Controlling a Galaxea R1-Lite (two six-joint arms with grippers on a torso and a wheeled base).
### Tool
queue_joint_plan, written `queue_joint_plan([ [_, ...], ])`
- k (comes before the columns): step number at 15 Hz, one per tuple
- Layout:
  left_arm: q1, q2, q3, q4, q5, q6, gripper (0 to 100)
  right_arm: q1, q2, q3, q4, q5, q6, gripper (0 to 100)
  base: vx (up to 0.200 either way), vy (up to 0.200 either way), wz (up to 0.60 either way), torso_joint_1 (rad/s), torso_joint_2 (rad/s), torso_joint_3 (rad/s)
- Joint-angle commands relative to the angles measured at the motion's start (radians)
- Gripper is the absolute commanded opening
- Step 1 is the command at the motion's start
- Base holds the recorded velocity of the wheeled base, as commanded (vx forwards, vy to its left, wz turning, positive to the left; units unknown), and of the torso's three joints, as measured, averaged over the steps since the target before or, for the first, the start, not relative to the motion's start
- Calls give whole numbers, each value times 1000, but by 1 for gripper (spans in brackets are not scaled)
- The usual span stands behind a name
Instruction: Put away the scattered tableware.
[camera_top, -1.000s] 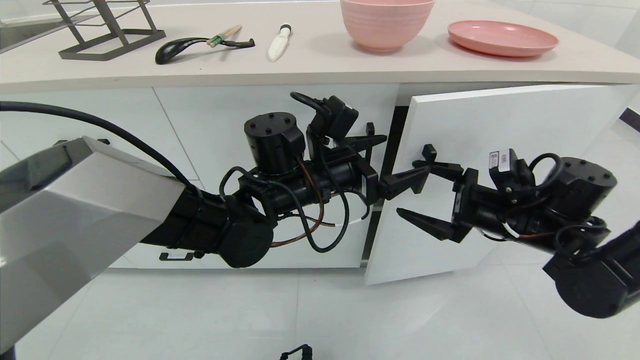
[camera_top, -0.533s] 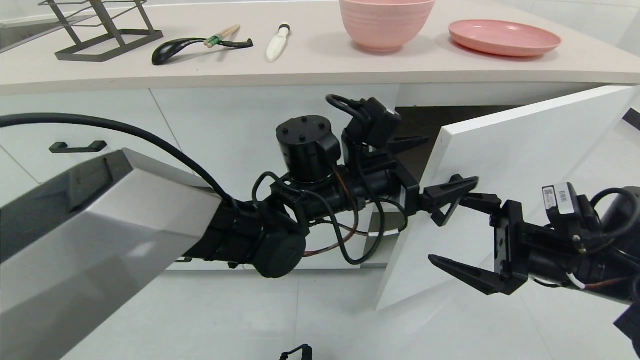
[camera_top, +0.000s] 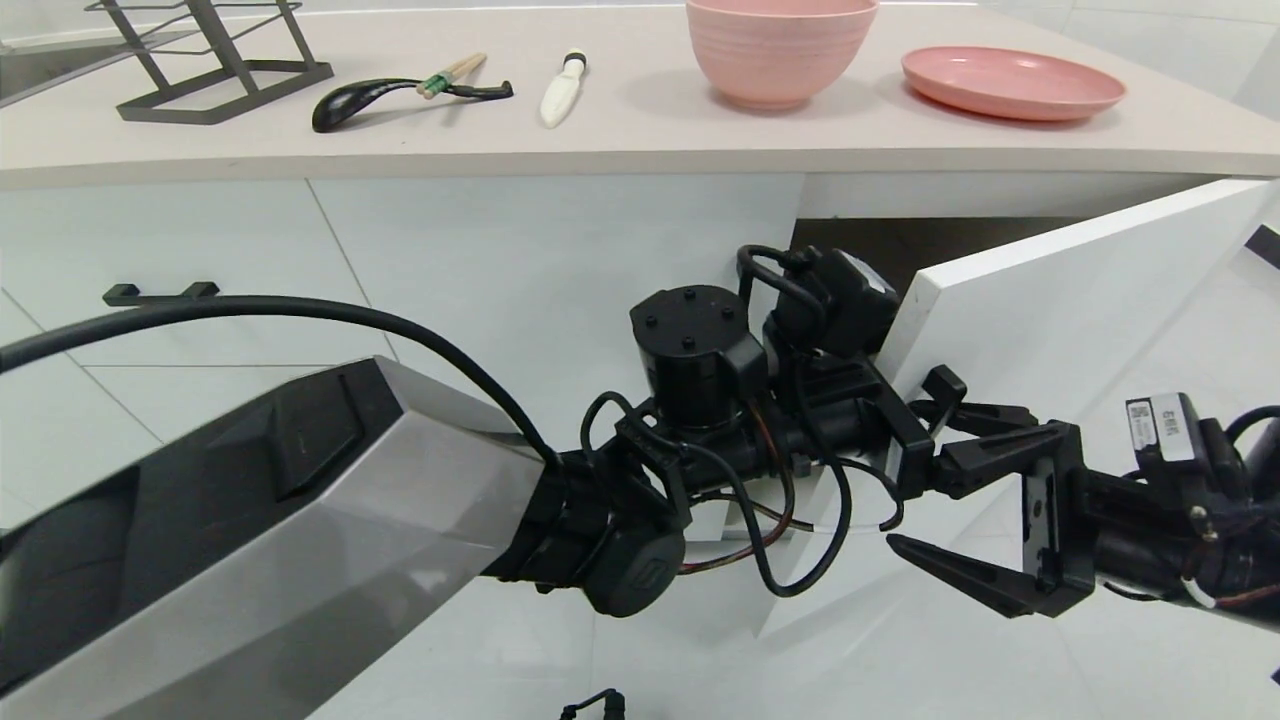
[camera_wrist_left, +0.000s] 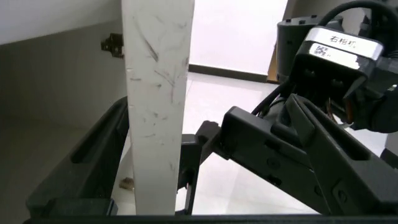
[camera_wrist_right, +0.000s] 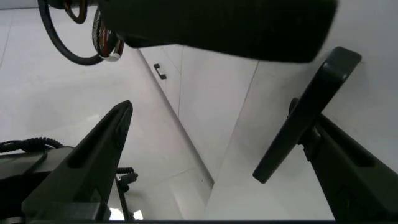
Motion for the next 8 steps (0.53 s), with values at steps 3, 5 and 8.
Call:
queue_joint_plan([
  [3,-4,9,2,-23,5,-2,100,-81,-11,33,1,-27,2,100,0,0,0,0,0,0],
  [5,-4,9,3,-31,10,-2,100,-98,-34,86,1,-28,1,100,0,0,0,0,0,0],
  [8,-8,8,-3,-32,106,-71,100,-116,-223,201,8,-74,4,100,0,0,0,0,0,0],
])
